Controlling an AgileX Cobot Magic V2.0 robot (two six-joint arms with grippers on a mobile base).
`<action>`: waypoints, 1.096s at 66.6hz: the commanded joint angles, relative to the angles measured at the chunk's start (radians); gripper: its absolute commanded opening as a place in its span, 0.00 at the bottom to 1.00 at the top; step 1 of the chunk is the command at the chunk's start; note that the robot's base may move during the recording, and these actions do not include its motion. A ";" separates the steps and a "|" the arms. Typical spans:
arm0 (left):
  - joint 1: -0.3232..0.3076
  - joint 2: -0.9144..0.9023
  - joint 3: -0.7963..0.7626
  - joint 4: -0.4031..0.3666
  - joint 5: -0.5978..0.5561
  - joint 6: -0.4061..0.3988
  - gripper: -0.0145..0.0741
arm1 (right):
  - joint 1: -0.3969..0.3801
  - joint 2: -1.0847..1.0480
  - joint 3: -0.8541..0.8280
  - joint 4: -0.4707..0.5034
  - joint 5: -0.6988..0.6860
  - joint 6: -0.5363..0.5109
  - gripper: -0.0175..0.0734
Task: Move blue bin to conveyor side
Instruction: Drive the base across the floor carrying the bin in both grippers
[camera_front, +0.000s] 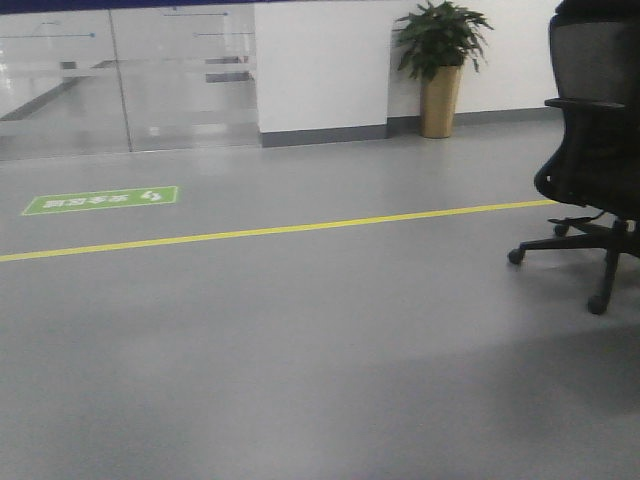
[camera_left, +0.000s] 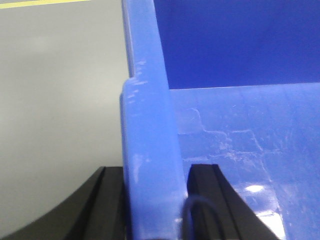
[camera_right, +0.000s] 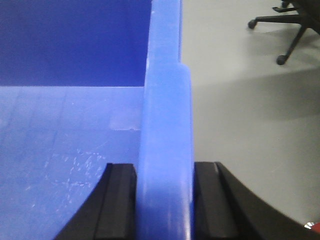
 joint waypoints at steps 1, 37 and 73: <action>-0.008 -0.018 -0.022 -0.016 -0.103 0.012 0.15 | 0.000 -0.019 -0.022 -0.019 -0.110 -0.018 0.11; -0.008 -0.018 -0.022 -0.016 -0.103 0.012 0.15 | 0.000 -0.019 -0.022 -0.019 -0.112 -0.018 0.11; -0.008 -0.018 -0.022 -0.016 -0.103 0.012 0.15 | 0.000 -0.019 -0.022 -0.019 -0.112 -0.018 0.11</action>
